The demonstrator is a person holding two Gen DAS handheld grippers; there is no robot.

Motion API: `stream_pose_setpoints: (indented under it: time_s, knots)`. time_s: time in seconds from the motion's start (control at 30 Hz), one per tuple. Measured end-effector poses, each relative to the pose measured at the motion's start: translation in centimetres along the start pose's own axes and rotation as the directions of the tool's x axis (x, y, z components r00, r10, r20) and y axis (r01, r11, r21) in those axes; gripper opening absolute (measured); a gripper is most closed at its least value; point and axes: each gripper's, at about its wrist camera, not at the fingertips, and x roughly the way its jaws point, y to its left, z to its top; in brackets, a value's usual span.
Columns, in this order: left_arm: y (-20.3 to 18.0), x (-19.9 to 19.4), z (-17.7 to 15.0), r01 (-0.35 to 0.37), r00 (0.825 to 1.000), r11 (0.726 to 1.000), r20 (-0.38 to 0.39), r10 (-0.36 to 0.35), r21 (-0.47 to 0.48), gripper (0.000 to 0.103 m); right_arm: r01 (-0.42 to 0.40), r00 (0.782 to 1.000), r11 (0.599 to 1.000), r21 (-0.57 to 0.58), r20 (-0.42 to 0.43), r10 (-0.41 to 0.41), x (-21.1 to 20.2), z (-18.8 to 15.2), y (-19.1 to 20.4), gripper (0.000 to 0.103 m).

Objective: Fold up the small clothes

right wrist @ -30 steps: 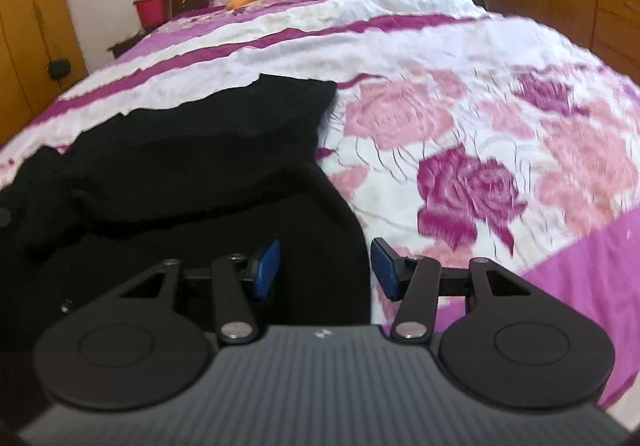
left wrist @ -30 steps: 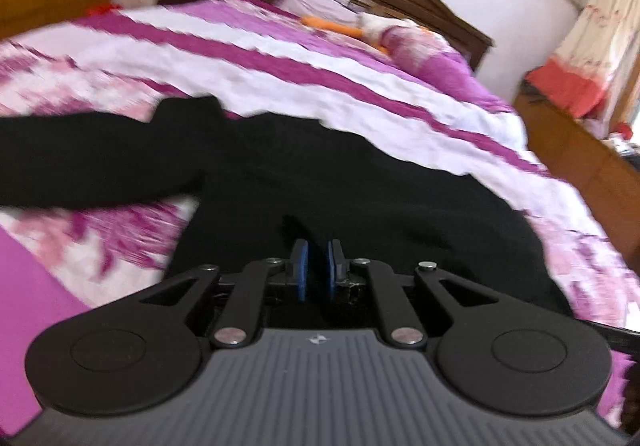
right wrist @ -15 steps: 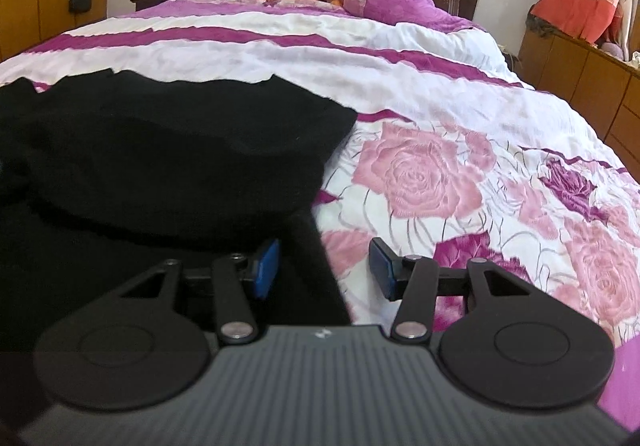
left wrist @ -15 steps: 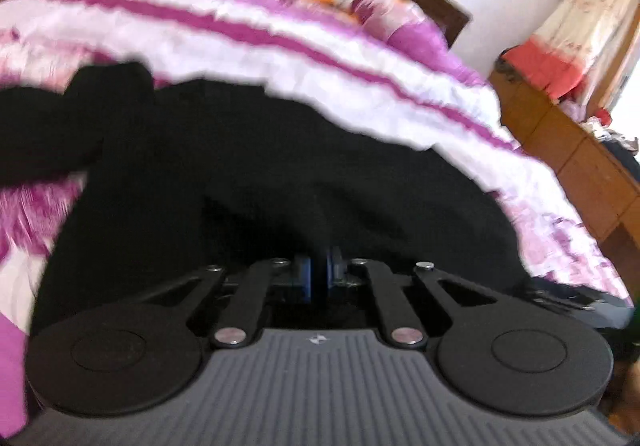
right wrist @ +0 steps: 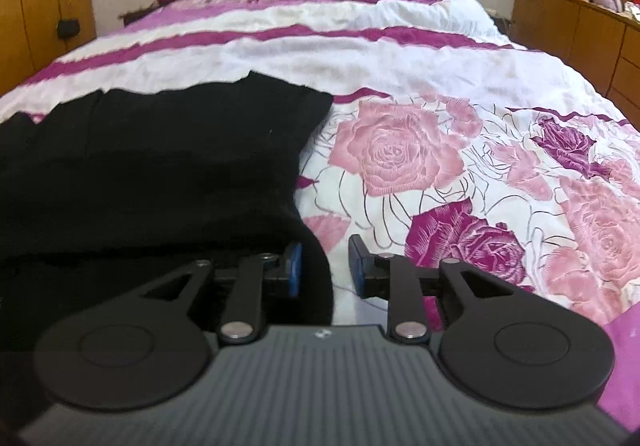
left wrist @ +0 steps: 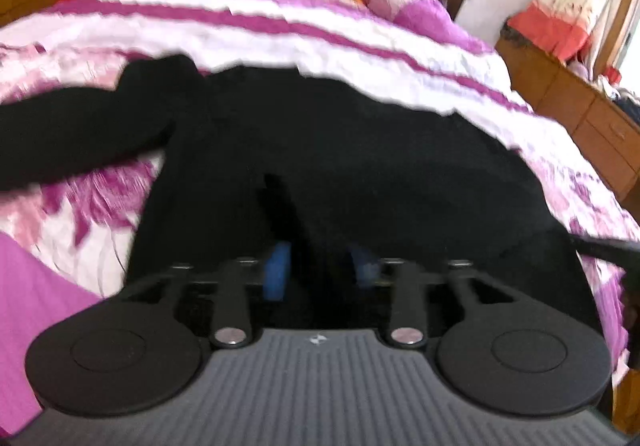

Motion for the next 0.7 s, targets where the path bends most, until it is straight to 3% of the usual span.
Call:
stream_pose_setpoints:
  time_s: [0.07,0.13,0.2,0.23,0.33,0.47,0.7]
  knots:
    - [0.2,-0.7,0.4,-0.008,0.998,1.0,0.067,0.008,-0.009,0.07,-0.018,1.0,1.0,0.009,-0.018,0.018,-0.8,0.4,-0.2,0.031]
    - [0.3,-0.5,1.1,0.006,0.996,1.0,0.085,-0.004,-0.016,0.072,-0.048,0.999,0.999,0.024,0.001,0.048,-1.7,0.9,-0.5,0.033]
    - [0.3,0.5,1.9,0.001,0.997,0.999,0.078,0.002,-0.032,0.072,-0.067,0.997,0.997,0.041,0.032,0.065,-2.0,1.7,-0.6,0.047]
    - [0.3,1.0,2.3,-0.008,0.997,0.999,0.08,0.011,-0.036,0.072,-0.066,0.997,0.997,0.044,0.047,0.064,-1.9,2.2,-0.6,0.048]
    - [0.6,2.8,2.7,-0.042,0.996,0.997,0.079,0.047,-0.06,0.072,-0.046,0.996,0.999,0.028,0.078,0.044,-0.6,3.9,-0.1,0.048]
    - [1.3,4.2,2.9,-0.02,0.997,0.992,0.069,0.028,-0.123,0.072,-0.051,0.995,0.998,0.039,0.082,0.048,2.5,6.7,0.4,0.048]
    - [0.0,5.6,2.6,-0.01,0.998,0.998,0.065,0.015,-0.065,0.07,-0.047,0.997,0.999,-0.026,0.053,0.048,8.1,9.7,2.4,0.048]
